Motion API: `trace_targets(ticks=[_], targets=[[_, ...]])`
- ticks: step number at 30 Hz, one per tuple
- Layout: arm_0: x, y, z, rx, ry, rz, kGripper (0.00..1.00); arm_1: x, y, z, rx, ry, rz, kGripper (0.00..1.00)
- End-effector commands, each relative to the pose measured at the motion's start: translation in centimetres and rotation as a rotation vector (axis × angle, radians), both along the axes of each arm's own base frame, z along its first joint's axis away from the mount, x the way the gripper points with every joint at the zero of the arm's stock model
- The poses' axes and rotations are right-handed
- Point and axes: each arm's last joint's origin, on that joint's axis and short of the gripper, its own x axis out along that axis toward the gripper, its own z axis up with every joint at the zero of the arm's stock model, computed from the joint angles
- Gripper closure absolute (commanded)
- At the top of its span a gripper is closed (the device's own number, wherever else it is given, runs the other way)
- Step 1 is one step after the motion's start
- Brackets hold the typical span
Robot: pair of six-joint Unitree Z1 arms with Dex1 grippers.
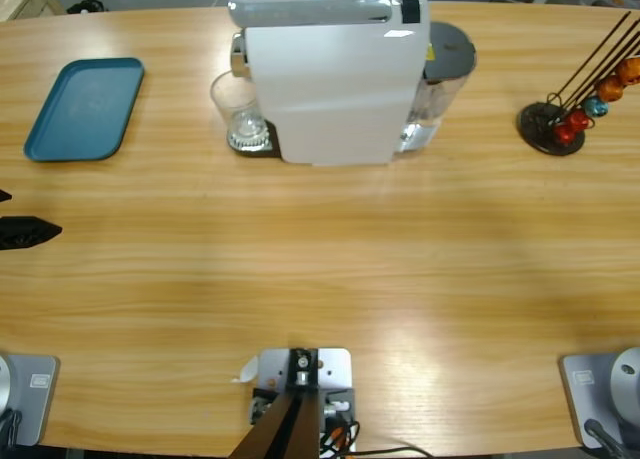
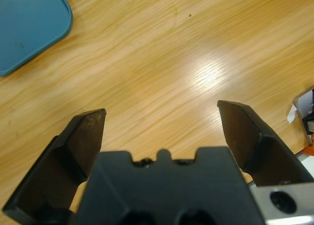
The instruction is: Pour coffee
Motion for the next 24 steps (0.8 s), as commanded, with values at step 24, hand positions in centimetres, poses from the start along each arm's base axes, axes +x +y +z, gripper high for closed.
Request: trace_targets(ticks=[24], targets=[[1.0, -1.5, -2.3, -0.253, -0.338, -0.109, 0.012, -13.4, -11.1, -14.7, 0.075, -0.182, 0.122, 0.000]])
